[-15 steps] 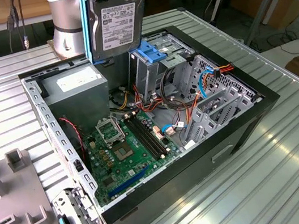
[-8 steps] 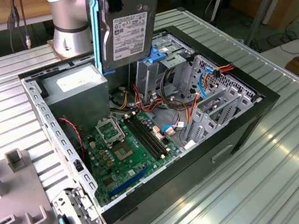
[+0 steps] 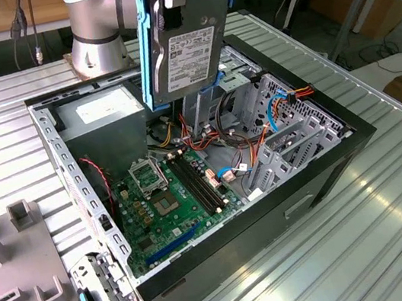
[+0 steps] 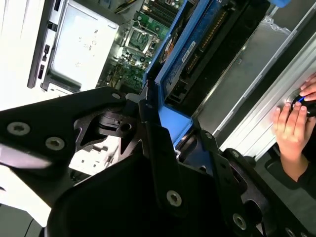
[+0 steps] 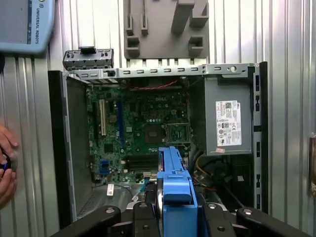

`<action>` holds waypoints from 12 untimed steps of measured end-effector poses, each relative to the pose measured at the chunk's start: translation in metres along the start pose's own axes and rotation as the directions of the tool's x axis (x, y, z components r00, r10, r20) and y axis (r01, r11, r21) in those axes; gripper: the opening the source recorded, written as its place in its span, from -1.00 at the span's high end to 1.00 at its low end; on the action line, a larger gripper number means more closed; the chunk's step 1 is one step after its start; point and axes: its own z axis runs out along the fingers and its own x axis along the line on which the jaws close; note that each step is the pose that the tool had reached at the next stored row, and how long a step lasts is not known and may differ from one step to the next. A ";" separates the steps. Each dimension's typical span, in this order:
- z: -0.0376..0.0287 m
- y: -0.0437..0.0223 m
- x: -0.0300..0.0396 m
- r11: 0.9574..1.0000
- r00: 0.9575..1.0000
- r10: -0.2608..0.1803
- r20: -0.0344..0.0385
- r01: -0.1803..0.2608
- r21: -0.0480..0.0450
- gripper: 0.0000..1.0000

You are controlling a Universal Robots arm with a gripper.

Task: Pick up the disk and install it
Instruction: 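Insert the disk into the insertion slot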

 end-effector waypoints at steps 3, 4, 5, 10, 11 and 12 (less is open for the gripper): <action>0.0012 -0.0008 0.0107 1.000 1.000 0.000 0.000 0.000 0.001 0.25; 0.0013 -0.0015 0.0176 1.000 1.000 0.000 0.000 0.000 0.001 0.25; 0.0017 -0.0027 0.0237 1.000 1.000 0.000 0.000 0.000 0.001 0.25; 0.0046 -0.0119 0.0311 1.000 1.000 0.000 0.000 0.000 0.001 0.25; 0.0055 -0.0156 0.0321 1.000 1.000 0.000 0.000 0.000 0.001 0.25; 0.0060 -0.0201 0.0320 1.000 1.000 0.000 0.000 0.000 0.001 0.25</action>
